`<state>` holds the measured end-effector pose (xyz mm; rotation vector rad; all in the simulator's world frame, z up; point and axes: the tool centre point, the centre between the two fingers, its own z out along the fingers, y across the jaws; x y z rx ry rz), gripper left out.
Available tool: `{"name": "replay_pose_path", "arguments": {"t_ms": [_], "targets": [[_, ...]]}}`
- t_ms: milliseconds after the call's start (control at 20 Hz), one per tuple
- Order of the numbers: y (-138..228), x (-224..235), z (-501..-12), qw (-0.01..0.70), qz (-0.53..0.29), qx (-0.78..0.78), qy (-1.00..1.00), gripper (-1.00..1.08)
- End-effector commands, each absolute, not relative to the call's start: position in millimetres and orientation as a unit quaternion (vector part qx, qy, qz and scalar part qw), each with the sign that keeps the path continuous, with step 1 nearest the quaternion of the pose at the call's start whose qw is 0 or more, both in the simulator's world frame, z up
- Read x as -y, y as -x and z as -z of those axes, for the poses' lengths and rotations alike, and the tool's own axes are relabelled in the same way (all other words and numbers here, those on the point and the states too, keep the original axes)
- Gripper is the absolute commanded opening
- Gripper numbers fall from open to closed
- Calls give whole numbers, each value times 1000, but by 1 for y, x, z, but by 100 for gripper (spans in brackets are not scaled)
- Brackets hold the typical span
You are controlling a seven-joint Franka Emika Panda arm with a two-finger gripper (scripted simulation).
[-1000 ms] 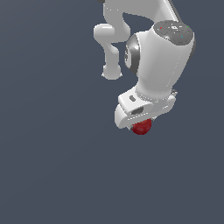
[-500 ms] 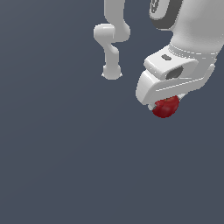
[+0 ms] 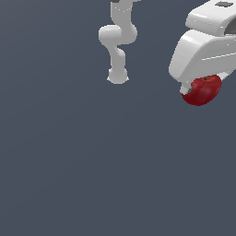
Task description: Pick up the object and move it to a goal position.
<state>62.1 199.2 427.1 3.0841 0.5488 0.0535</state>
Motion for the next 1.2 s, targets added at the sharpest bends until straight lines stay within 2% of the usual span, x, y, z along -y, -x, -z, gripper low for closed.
{"name": "replay_pose_path", "arguments": {"t_ms": [0,500,1150], "targets": [[-62,-206,-442,4,-19,-174,-985,-100],[-61,-224,-474,5,-20,-171,-985,-100],[-62,-229,-483,5,-21,-171,-985,-100]]}}
